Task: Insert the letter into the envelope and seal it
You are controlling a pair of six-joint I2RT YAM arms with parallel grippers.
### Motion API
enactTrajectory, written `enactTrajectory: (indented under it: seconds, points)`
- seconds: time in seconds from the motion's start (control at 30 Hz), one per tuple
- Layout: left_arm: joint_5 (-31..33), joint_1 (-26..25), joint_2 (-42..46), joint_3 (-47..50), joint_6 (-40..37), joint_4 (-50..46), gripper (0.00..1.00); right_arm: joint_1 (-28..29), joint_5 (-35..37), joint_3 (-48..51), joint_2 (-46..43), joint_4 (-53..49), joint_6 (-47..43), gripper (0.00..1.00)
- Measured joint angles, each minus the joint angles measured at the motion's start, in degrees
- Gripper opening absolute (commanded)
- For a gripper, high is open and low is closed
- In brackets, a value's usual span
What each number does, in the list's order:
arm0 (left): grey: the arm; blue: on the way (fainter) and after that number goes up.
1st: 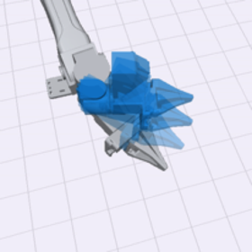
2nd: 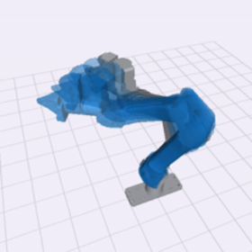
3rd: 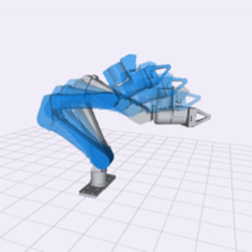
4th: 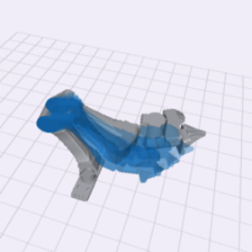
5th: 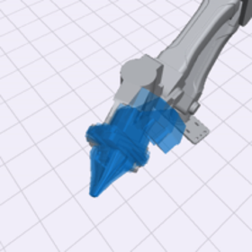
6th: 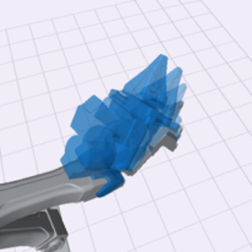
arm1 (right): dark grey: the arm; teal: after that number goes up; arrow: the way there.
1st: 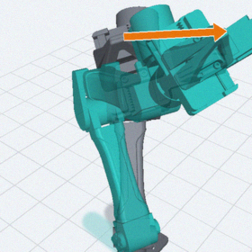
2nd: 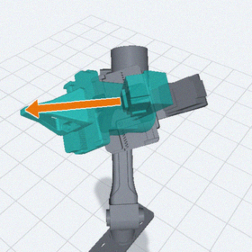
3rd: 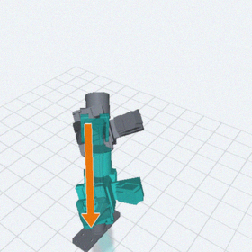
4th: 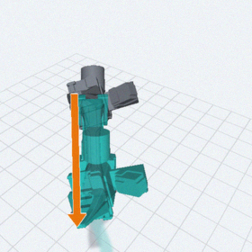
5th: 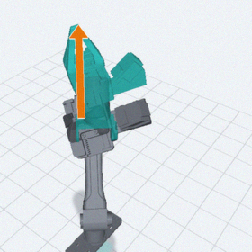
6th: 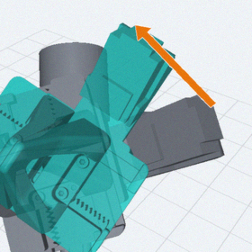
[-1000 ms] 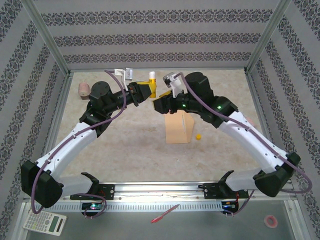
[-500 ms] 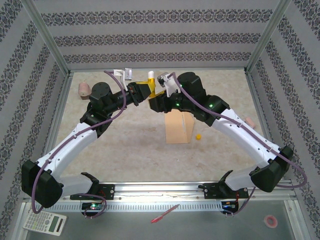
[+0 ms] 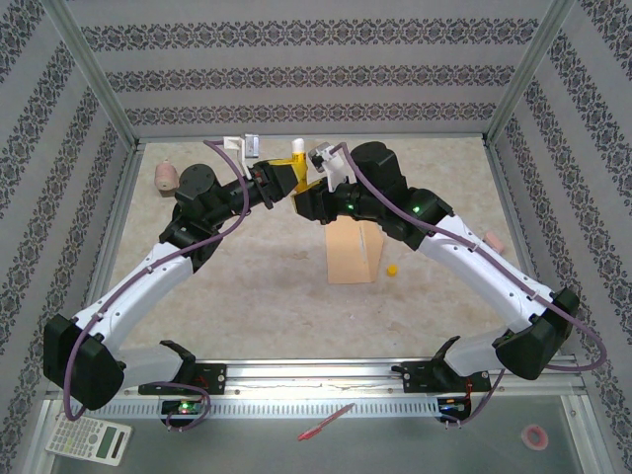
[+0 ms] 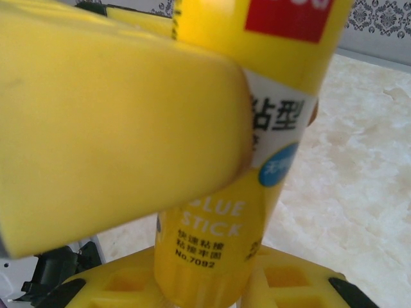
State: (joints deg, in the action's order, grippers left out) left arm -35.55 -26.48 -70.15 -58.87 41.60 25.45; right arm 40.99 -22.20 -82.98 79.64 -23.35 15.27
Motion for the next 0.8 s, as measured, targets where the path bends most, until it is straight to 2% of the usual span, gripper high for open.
enactTrajectory:
  seconds: [0.53, 0.73, 0.8]
  points:
    - [-0.5, 0.13, -0.35, 0.04, 0.85, 1.55, 0.0, -1.81, -2.82, 1.95, -1.36, 1.88, 1.53, 0.24]
    - [-1.33, 0.13, -0.35, 0.04, 0.87, 2.38, 0.0, -2.64, -2.95, 2.91, -2.01, 2.49, 2.38, 0.27]
    - [-1.49, 0.13, -0.33, 0.04, 0.9, 2.54, 0.0, -2.75, -2.97, 2.91, -2.01, 2.6, 2.54, 0.33]
